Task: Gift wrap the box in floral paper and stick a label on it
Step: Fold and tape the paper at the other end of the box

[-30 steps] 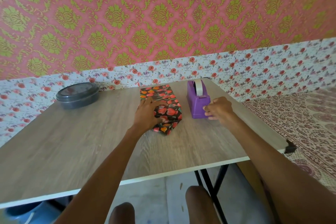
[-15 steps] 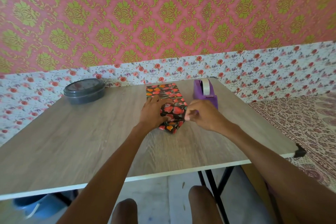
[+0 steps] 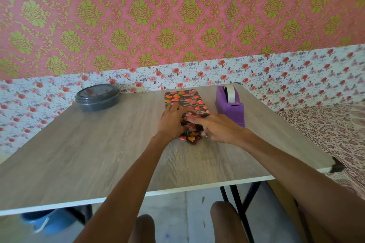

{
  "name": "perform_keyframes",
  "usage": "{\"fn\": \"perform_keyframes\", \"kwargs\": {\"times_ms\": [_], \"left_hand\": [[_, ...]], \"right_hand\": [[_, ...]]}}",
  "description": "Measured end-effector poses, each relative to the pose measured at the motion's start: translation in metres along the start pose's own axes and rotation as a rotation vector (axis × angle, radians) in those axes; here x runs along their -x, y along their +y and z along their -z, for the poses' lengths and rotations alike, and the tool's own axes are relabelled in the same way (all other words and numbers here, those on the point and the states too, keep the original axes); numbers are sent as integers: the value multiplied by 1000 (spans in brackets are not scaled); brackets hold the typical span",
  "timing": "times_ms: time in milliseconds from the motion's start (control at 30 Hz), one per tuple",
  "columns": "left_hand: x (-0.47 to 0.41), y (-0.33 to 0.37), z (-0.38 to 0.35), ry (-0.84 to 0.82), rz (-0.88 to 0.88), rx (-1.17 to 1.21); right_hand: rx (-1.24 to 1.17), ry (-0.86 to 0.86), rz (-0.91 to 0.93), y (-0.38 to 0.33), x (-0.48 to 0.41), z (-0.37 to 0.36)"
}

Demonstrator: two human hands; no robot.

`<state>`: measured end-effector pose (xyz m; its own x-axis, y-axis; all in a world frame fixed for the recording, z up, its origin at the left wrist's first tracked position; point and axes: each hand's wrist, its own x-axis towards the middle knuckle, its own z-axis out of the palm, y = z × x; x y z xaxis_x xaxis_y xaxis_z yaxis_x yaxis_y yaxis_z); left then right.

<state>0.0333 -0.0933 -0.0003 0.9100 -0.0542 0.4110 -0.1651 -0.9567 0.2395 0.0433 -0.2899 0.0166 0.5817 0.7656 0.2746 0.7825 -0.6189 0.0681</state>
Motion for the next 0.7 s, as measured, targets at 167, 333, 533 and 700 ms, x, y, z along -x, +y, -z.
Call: {"fn": "perform_keyframes", "kwargs": {"times_ms": [167,333,533,700], "left_hand": [[0,0,-2,13,5,-8],[0,0,-1,-3,3,5],[0,0,-1,23,-4,19],[1,1,-1,22,-11,26]], "right_hand": [[-77,152,-110,0,0,-8],[-240,280,-249,7,-3,-8],[-250,188,-193,3,-6,-7],[-93,123,-225,0,-11,-21]]}}
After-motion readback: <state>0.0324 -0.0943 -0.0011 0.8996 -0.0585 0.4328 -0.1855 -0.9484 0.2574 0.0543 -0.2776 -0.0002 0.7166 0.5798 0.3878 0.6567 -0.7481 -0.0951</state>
